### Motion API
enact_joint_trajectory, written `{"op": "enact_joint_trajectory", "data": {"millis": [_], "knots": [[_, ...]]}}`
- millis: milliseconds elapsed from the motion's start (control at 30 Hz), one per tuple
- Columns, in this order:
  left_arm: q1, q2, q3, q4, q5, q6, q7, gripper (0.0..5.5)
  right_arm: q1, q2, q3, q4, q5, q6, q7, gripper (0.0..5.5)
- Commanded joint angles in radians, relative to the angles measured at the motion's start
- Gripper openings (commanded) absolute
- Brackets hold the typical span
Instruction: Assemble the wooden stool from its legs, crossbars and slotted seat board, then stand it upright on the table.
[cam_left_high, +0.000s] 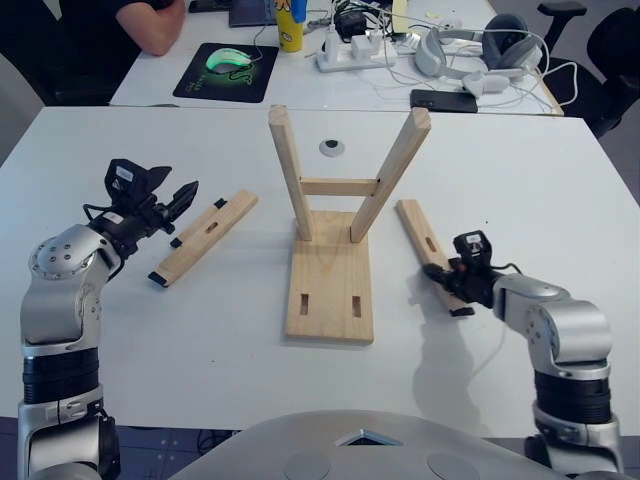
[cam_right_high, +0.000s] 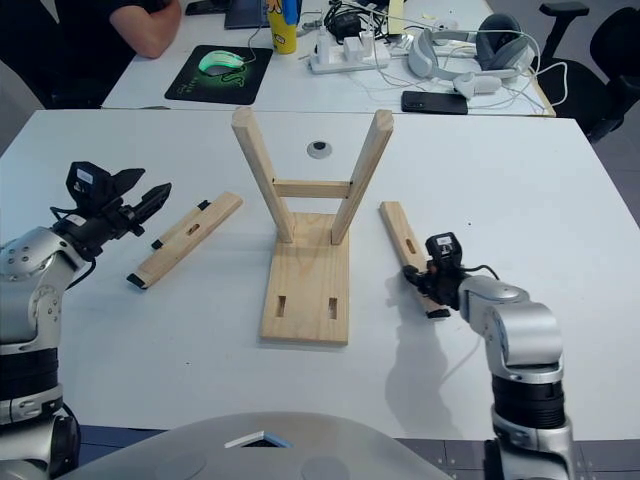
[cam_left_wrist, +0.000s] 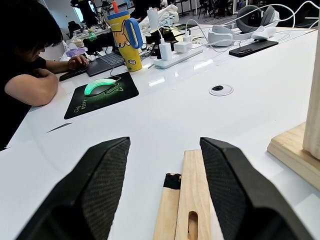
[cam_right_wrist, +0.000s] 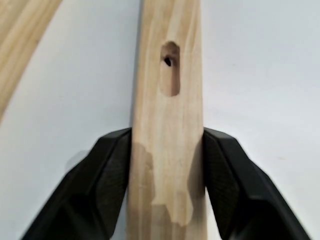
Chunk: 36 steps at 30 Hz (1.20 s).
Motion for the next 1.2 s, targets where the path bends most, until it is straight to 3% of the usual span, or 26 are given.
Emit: {"op": "enact_joint_trajectory", "data": {"millis": [33,200,233,400,533,733,1033,1200], "knots": [[0.02,-0.014,-0.007,-0.046,0.003,0.027,0.04,2.6,-0.017,0.197,-0.028,-0.124,-0.051,0.155,-0.128,2.09],[0.042,-0.018,-0.033,-0.076,0.013,0.048,0.059,2.6,-0.033,0.269,-0.041,-0.147,-0.103,0.181,-0.198,2.09],[0.02,-0.015,-0.046,-0.059,0.015,0.047,0.052,2.6,-0.02,0.283,-0.044,-0.167,-0.115,0.184,-0.211,2.46],[-0.008,-0.002,-0.048,-0.01,0.03,0.034,0.055,2.6,-0.003,0.31,-0.039,-0.198,-0.128,0.189,-0.223,3.09],[0.022,0.041,-0.043,0.025,0.048,0.006,0.019,2.6,-0.079,0.299,-0.107,-0.17,-0.126,0.035,-0.209,3.09],[0.073,0.189,-0.129,0.16,0.188,-0.103,-0.083,2.6,-0.162,0.237,-0.214,-0.086,-0.133,-0.187,-0.209,3.09],[0.036,0.193,-0.235,0.309,0.378,-0.225,-0.019,2.6,-0.112,0.238,-0.152,-0.05,-0.112,-0.249,-0.2,3.09],[0.079,0.201,-0.265,0.265,0.394,-0.241,-0.055,2.6,-0.132,0.206,-0.131,-0.024,-0.109,-0.258,-0.187,3.09]]}}
